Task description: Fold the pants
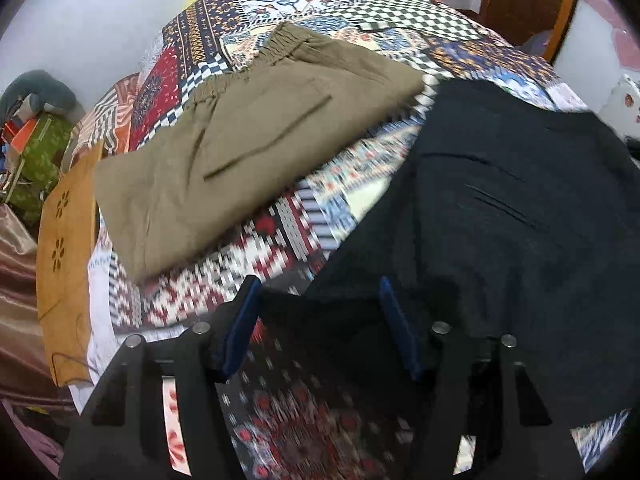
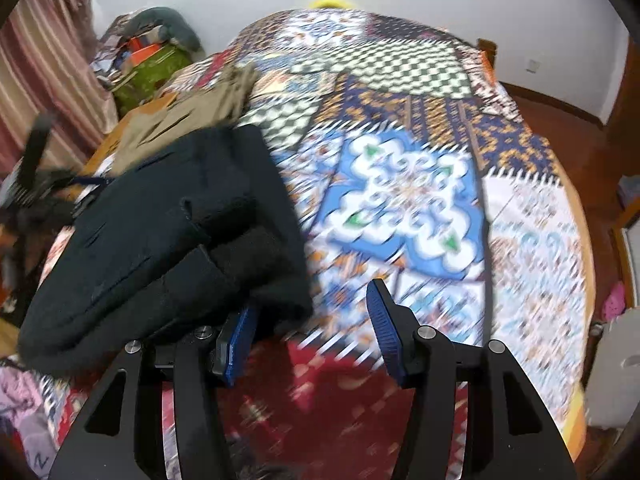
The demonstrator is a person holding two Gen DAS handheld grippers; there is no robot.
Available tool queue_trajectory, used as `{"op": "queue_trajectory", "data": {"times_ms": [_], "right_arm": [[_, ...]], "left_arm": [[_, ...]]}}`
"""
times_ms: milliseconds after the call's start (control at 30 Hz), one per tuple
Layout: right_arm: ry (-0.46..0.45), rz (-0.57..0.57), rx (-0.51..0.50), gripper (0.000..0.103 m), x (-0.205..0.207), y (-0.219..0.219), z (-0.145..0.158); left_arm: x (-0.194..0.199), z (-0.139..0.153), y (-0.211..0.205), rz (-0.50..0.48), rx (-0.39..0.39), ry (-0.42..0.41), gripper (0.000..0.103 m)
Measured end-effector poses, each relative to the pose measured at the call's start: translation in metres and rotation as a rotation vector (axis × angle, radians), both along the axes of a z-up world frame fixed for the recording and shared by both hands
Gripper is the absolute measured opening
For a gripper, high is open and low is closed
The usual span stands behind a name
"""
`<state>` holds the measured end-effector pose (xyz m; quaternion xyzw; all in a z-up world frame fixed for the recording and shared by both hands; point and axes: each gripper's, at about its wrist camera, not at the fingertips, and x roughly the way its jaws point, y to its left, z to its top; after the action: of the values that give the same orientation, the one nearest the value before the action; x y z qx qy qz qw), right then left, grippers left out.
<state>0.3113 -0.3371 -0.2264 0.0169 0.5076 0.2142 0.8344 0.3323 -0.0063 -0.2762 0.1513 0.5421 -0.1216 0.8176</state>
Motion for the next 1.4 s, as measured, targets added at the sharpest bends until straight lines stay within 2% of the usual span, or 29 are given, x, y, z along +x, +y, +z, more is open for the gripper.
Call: {"op": "queue_trajectory", "data": {"times_ms": [133,267,600,800,967,1100,1200,1400], "right_arm": [[-0.023,-0.028,-0.039,0.05,0.011,-0.011,0.004],[-0.051,-0.065,-0.049,0.05,0.01,-0.029,0.015],[-0.077,-0.104,-0.013,0.05,-0.024,-0.047,0.038],[-0.103,-0.101,0.039,0.05,-0.048,-0.042,0.056],[-0.114,-0.061,0.087,0.05,-0.069,-0.026,0.066],[-0.091,-0.027,0.106,0.05,-0.085,-0.01,0.064],[-0.055,0.002,0.116,0.05,-0.093,0.003,0.053],[-0.024,-0.009,0.132,0.05,-0.099,0.005,0.044]], "left_arm": [[-0.026,0.007,-0.005,-0.005,-0.011,-0.002,0.054],[-0.048,0.011,-0.013,-0.006,-0.066,0.027,0.054],[-0.099,0.027,-0.039,-0.006,-0.189,0.031,0.053],[-0.109,0.042,-0.039,0.022,-0.171,-0.017,0.053],[-0.103,0.075,-0.012,0.104,-0.231,-0.102,0.053],[-0.098,0.09,-0.011,0.096,-0.303,-0.127,0.053],[-0.09,0.086,-0.023,0.057,-0.328,-0.098,0.053],[-0.066,0.044,-0.054,0.001,-0.306,0.008,0.052]]}}
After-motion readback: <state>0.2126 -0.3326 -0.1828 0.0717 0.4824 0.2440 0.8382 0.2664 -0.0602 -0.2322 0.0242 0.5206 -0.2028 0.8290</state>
